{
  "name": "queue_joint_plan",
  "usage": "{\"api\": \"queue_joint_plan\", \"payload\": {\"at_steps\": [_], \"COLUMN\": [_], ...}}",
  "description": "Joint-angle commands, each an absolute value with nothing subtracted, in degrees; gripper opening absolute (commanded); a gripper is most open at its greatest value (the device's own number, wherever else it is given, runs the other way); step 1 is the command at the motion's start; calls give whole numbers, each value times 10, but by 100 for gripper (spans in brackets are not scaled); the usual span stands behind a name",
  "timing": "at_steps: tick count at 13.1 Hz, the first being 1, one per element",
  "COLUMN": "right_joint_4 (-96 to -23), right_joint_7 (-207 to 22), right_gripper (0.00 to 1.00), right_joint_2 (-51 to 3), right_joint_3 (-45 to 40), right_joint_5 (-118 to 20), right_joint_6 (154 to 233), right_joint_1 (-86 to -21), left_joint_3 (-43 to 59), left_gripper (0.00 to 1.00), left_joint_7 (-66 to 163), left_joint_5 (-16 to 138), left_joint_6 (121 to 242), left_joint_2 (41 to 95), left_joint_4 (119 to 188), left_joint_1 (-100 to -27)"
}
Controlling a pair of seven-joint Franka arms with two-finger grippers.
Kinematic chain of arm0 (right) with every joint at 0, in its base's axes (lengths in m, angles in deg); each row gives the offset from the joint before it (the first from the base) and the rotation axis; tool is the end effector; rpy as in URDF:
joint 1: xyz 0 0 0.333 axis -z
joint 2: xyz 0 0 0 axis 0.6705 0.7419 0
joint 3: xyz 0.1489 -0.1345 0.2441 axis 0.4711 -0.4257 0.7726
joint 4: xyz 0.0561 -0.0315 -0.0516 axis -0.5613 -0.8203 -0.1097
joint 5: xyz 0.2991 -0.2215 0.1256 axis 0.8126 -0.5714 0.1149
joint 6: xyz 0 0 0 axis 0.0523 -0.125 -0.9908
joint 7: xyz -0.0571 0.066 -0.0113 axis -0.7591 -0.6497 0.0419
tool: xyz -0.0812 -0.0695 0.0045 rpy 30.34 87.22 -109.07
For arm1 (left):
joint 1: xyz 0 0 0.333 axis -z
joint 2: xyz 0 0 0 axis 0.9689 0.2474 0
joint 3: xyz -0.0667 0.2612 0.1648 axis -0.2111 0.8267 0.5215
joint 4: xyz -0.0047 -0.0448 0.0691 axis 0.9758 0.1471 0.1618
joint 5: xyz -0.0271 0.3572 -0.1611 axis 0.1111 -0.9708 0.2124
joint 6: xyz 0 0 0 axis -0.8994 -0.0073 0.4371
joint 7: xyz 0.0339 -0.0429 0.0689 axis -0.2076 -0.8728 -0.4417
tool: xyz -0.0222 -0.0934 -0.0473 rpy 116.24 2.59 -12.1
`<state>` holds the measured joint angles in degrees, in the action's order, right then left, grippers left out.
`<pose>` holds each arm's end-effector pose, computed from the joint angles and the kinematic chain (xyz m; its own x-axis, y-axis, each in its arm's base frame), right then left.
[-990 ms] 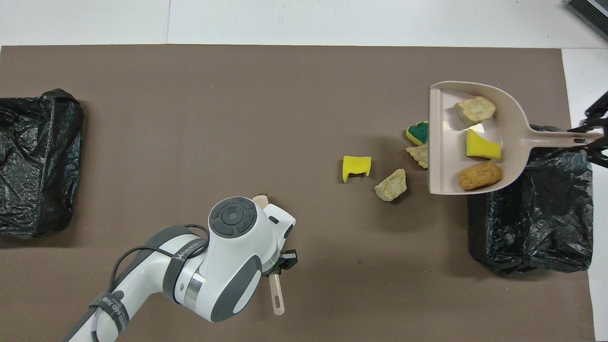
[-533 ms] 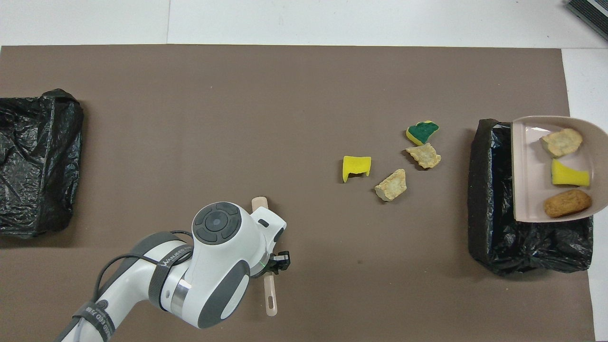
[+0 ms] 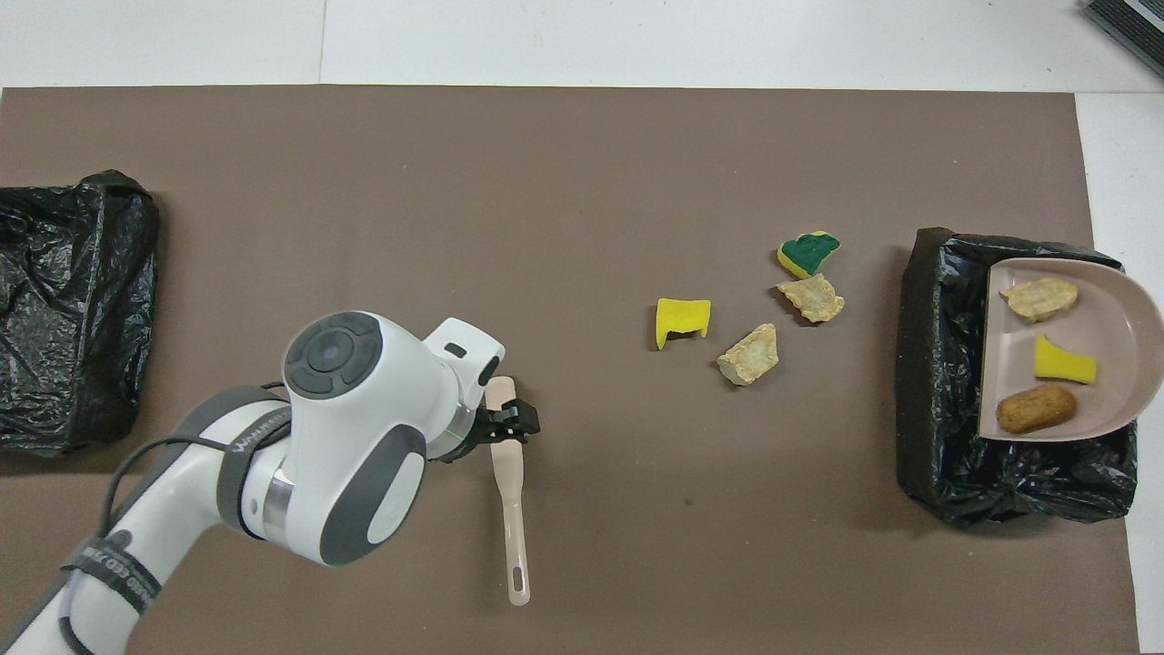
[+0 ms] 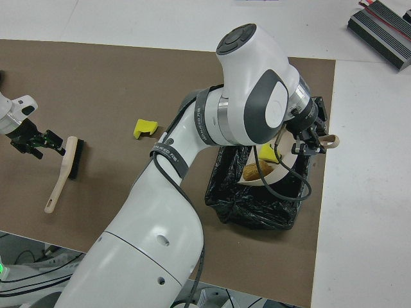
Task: Sweep and dump trash in bin
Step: 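Tip the dustpan over the bin with the right gripper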
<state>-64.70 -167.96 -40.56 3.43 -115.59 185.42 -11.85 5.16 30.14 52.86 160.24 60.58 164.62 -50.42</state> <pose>0.5257 -0.2027 0.5191 0.1643 0.8089 -0.5646 0.9827 -0.1840 0.0224 0.4561 -0.2924 0.3981 0.9597 0.1681 -0.2251 0.2040 -0.9678 0.1471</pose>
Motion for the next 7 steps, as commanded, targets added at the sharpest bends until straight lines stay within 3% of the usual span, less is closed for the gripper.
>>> {"api": "queue_joint_plan", "payload": {"at_steps": [1,7], "right_joint_4": [-676,-667], "right_joint_7": [-1639,-1645], "right_gripper": [0,0], "right_joint_2": [-432,-432], "right_joint_3": [35,35], "right_joint_5": [-1218,-1328], "right_joint_6": [1849,1819], "right_joint_1": [-155,-214], "left_joint_3": [49,50], "left_gripper": [100,100], "left_joint_7": [316,521], "left_joint_5": [515,447], "left_joint_6": [1546,1471], "left_joint_2": [624,621], "left_joint_4": [1568,1495], "left_joint_1": [-566,-708]}}
